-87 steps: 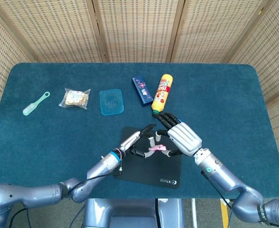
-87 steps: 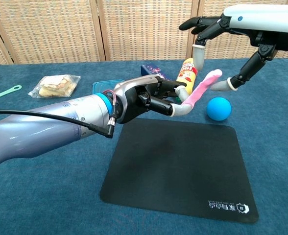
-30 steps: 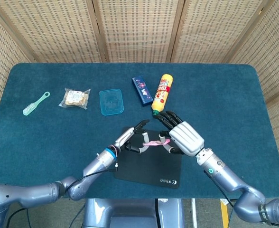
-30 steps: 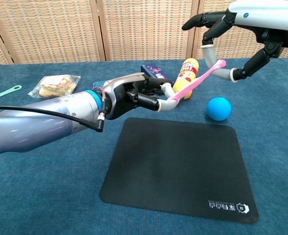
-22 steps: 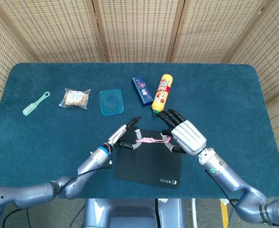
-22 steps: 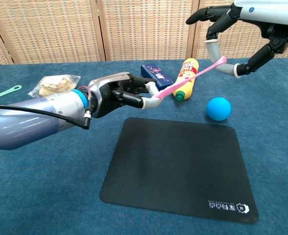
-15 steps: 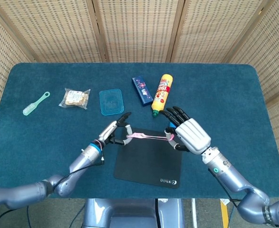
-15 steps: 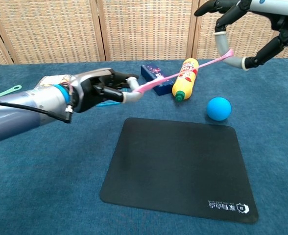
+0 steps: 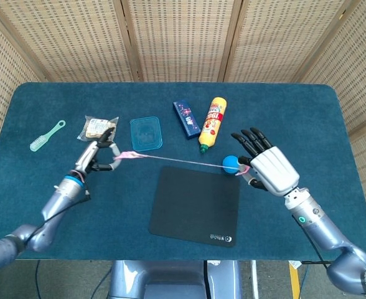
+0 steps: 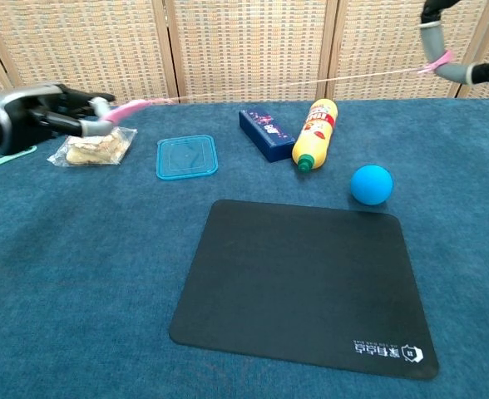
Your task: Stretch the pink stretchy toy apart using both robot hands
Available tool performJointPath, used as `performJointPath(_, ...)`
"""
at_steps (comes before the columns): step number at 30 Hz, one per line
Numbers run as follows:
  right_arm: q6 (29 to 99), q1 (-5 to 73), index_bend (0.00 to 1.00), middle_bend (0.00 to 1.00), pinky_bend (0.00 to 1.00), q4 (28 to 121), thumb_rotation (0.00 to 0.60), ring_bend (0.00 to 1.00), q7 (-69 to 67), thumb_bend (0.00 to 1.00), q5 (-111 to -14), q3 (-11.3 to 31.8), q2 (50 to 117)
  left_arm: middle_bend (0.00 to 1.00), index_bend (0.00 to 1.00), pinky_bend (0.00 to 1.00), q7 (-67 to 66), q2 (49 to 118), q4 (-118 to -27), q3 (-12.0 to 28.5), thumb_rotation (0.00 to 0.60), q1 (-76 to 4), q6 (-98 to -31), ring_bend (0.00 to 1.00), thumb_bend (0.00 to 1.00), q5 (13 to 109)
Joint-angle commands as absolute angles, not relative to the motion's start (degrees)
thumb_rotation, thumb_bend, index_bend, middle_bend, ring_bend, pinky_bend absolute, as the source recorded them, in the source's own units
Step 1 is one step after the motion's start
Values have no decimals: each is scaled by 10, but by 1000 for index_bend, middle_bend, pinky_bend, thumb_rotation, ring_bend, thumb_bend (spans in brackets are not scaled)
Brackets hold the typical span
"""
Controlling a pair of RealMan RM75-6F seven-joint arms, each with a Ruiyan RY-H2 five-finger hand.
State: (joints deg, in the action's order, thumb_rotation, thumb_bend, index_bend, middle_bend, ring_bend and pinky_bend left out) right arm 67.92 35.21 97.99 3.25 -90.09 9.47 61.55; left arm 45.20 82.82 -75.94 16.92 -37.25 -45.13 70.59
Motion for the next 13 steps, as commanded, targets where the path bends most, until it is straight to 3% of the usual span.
performJointPath(1, 689, 342, 822, 150, 0, 964, 600, 0, 45, 657, -905, 90, 607, 0, 677, 0, 482, 794, -750, 168, 600, -351, -465, 0, 699, 719)
performJointPath(13, 734, 290, 822, 150, 0, 896, 600, 0, -9, 657, -907, 64, 591, 0, 674, 0, 576, 713, -730, 162, 600, -311, -493, 0, 699, 754)
